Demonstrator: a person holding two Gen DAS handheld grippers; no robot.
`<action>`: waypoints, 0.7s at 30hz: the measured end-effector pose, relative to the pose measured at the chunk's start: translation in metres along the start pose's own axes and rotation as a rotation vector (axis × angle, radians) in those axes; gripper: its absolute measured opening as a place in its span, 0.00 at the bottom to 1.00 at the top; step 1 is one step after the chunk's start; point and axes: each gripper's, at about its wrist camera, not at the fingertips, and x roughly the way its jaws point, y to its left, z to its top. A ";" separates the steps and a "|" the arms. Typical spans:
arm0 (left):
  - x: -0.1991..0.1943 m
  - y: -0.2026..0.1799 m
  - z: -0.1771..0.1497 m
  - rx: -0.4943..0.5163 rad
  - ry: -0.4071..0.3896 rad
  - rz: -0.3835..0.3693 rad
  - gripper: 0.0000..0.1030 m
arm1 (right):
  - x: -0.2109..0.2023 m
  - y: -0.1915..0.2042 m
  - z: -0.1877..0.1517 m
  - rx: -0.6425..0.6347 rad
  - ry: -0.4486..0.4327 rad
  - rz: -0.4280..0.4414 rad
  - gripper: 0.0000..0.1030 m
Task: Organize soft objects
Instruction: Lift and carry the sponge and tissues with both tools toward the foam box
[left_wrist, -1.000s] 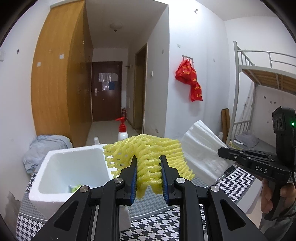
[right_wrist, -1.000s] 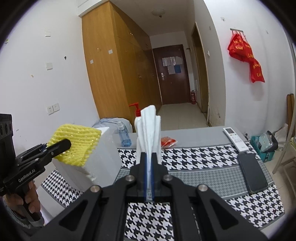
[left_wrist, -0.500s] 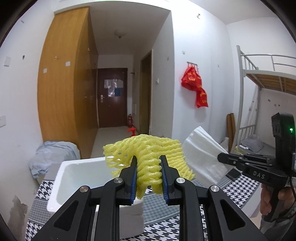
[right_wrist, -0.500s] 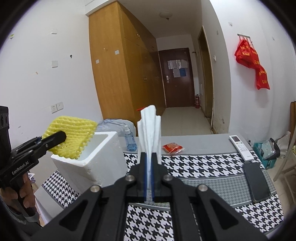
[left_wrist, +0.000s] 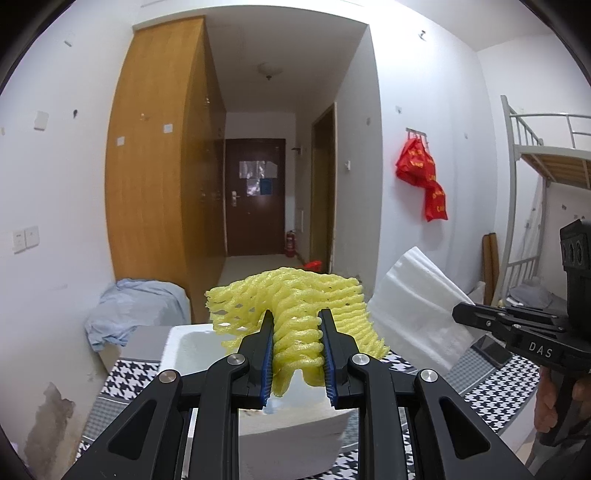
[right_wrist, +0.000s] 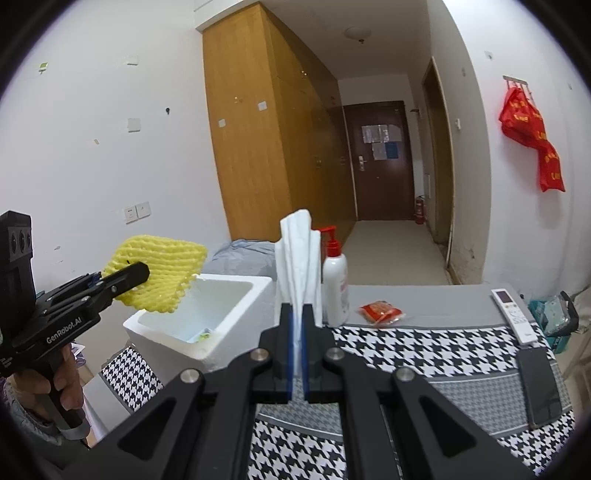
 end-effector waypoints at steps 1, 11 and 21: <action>-0.001 0.002 0.000 -0.002 0.000 0.003 0.23 | 0.001 0.001 0.001 -0.002 0.001 0.004 0.05; -0.018 0.029 -0.003 -0.021 -0.011 0.076 0.23 | 0.018 0.027 0.012 -0.029 0.007 0.060 0.05; -0.033 0.060 -0.005 -0.056 -0.016 0.170 0.23 | 0.038 0.054 0.016 -0.056 0.027 0.126 0.05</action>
